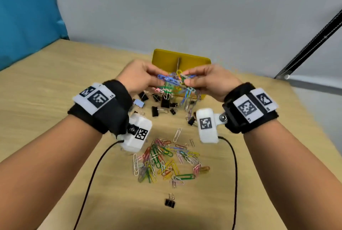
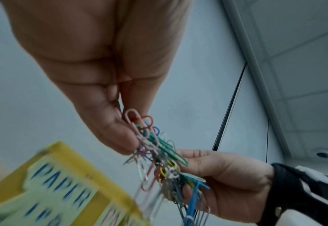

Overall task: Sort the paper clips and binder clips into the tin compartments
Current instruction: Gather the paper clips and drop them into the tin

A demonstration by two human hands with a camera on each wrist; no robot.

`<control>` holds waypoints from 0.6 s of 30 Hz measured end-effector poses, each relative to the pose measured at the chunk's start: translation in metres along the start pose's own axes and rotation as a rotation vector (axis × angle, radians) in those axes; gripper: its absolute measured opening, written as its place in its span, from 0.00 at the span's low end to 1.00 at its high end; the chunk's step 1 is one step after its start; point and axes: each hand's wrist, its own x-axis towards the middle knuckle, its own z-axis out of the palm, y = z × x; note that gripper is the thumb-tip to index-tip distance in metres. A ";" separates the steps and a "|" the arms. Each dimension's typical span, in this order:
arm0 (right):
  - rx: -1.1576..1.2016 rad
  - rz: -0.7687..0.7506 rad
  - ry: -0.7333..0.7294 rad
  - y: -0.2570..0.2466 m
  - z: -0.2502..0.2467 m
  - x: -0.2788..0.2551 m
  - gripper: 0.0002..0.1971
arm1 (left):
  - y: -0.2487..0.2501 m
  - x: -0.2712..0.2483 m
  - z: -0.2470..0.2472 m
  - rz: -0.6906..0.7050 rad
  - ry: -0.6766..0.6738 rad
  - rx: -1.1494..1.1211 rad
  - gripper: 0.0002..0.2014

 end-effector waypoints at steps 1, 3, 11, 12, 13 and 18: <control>0.035 -0.031 0.018 -0.015 -0.004 0.007 0.10 | 0.011 0.008 -0.005 0.024 0.035 -0.031 0.19; 0.121 -0.087 0.051 -0.040 -0.008 0.023 0.09 | 0.030 0.025 -0.013 0.074 0.108 -0.072 0.18; 0.364 -0.138 0.224 -0.062 0.003 0.101 0.11 | 0.044 0.102 -0.024 0.064 0.315 -0.170 0.17; 0.403 -0.132 0.240 -0.058 0.006 0.106 0.11 | 0.038 0.110 -0.023 0.047 0.343 -0.167 0.16; 0.433 -0.125 0.268 -0.053 0.010 0.113 0.12 | 0.030 0.119 -0.022 0.026 0.360 -0.160 0.16; 0.269 0.018 0.297 -0.021 0.025 0.139 0.08 | -0.003 0.137 -0.016 -0.101 0.172 0.106 0.19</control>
